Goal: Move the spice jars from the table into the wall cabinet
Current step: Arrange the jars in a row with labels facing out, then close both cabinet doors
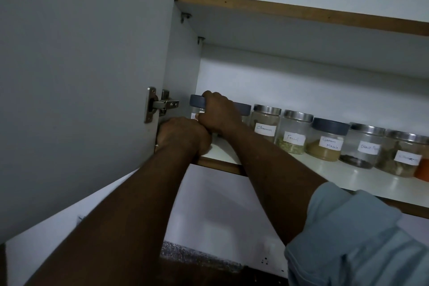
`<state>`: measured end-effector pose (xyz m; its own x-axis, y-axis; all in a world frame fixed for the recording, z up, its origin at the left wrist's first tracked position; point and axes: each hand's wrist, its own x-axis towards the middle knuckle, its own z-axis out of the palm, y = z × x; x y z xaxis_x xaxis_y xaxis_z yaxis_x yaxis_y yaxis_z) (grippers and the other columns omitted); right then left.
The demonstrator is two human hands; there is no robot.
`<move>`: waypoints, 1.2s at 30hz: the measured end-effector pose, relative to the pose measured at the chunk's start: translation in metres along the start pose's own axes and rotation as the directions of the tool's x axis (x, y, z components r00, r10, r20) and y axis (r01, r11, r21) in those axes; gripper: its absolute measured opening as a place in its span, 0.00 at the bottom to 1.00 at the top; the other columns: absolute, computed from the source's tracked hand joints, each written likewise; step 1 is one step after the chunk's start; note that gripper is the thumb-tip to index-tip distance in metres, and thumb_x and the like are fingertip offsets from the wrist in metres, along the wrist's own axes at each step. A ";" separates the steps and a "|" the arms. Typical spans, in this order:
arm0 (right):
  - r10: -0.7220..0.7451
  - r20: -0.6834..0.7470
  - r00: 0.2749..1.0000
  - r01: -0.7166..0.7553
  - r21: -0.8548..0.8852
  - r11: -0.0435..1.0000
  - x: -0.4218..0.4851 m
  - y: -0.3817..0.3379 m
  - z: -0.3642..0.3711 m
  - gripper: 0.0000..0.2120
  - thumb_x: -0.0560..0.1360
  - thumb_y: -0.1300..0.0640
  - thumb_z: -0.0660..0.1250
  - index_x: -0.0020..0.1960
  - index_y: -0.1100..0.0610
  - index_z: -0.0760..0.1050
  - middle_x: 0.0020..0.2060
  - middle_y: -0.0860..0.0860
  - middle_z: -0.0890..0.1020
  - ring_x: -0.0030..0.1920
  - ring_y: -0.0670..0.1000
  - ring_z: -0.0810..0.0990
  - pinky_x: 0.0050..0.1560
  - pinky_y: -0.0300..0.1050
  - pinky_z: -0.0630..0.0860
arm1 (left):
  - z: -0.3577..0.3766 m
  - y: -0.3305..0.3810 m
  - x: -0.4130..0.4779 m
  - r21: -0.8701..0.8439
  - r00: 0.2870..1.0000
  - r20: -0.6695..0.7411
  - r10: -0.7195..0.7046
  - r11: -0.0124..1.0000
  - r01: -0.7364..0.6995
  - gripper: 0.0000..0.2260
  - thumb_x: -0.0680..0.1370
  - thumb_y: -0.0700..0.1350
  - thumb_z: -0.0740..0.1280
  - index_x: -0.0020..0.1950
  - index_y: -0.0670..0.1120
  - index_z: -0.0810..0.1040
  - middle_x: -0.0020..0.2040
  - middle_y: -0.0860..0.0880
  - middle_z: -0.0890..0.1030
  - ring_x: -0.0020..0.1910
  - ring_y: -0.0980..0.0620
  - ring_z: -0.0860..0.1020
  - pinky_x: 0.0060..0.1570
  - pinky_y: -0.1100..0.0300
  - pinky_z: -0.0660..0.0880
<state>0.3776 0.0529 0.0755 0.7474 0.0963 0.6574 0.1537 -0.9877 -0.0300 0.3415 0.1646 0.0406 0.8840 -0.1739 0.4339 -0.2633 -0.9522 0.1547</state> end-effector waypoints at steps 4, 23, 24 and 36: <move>0.006 0.007 1.000 -0.006 0.012 1.000 0.000 0.000 0.003 0.25 0.74 0.52 0.71 0.67 0.58 0.71 0.58 0.58 0.78 0.56 0.59 0.79 0.52 0.51 0.75 | -0.001 0.000 0.000 -0.006 1.000 0.002 -0.005 1.000 0.005 0.20 0.79 0.58 0.65 0.63 0.46 0.79 0.59 0.45 0.82 0.58 0.45 0.79 0.48 0.54 0.69; 0.106 0.197 0.975 -0.089 -0.094 0.992 -0.092 -0.001 -0.037 0.14 0.81 0.48 0.65 0.58 0.56 0.81 0.53 0.54 0.84 0.54 0.56 0.81 0.50 0.48 0.77 | 0.006 -0.010 -0.017 -0.213 0.942 -0.336 -0.001 0.974 -0.075 0.15 0.78 0.54 0.65 0.52 0.46 0.86 0.43 0.45 0.84 0.36 0.49 0.74 0.36 0.58 0.70; 0.103 0.213 0.972 -0.087 -0.086 0.993 -0.098 0.000 -0.040 0.16 0.82 0.47 0.63 0.59 0.56 0.81 0.54 0.55 0.84 0.53 0.56 0.81 0.49 0.47 0.75 | 0.005 -0.011 -0.019 -0.211 0.938 -0.345 0.025 0.972 -0.103 0.15 0.79 0.54 0.64 0.52 0.47 0.86 0.43 0.45 0.85 0.36 0.49 0.74 0.36 0.58 0.70; 0.041 0.277 0.960 0.031 -0.250 0.968 -0.204 -0.024 -0.067 0.40 0.78 0.36 0.64 0.82 0.53 0.55 0.80 0.52 0.62 0.78 0.59 0.61 0.76 0.57 0.60 | 0.003 -0.008 -0.099 -0.293 0.925 -0.352 0.144 0.921 -0.255 0.18 0.83 0.50 0.60 0.46 0.42 0.86 0.40 0.39 0.84 0.42 0.39 0.79 0.45 0.48 0.77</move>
<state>0.1781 0.0483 -0.0070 0.9028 0.0860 0.4213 0.0102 -0.9838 0.1791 0.2574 0.1887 -0.0059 0.6439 -0.2095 0.7359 -0.5812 -0.7595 0.2923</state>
